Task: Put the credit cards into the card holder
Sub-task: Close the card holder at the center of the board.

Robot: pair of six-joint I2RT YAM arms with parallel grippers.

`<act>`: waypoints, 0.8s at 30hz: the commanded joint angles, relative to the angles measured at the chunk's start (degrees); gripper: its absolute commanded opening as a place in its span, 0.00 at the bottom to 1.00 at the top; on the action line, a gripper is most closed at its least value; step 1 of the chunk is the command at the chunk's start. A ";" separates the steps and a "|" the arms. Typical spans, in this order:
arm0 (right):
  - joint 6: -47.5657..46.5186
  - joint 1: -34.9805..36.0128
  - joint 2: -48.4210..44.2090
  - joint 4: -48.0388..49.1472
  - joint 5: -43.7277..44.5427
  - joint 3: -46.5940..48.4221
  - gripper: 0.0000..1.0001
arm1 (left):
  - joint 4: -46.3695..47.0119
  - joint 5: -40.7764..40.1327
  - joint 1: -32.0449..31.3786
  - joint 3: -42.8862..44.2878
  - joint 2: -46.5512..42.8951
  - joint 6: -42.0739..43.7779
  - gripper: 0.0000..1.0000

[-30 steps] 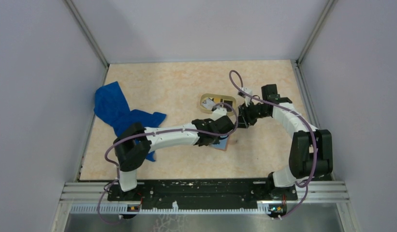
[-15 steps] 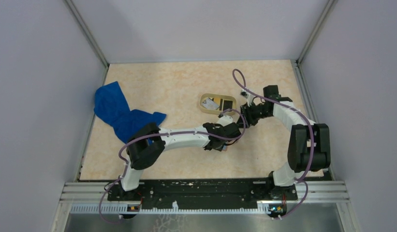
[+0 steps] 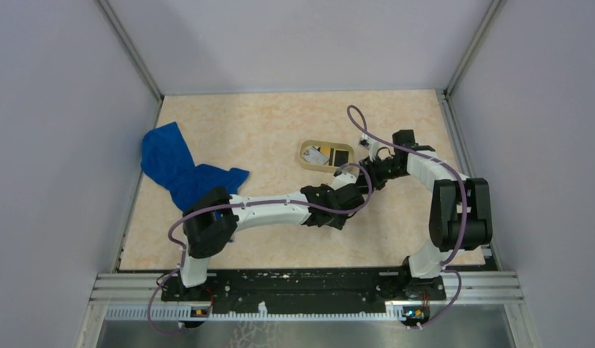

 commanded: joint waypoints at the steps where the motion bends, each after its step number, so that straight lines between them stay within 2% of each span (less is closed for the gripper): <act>1: -1.05 -0.44 0.30 -0.14 -2.55 0.54 0.42 | 6.15 3.14 -0.64 -2.30 -3.54 2.01 0.65; 10: -2.06 -0.39 -0.30 -0.76 -4.51 0.57 0.42 | 15.10 7.75 -0.56 -6.58 -4.06 4.17 0.78; 16: -2.50 -0.39 -0.38 -1.32 -4.98 0.74 0.42 | 19.12 10.67 -0.02 -8.52 -4.72 4.63 0.78; 24: -3.13 -0.40 -0.91 -1.65 -5.57 0.86 0.42 | 29.49 17.85 2.75 -16.04 -8.24 4.25 0.80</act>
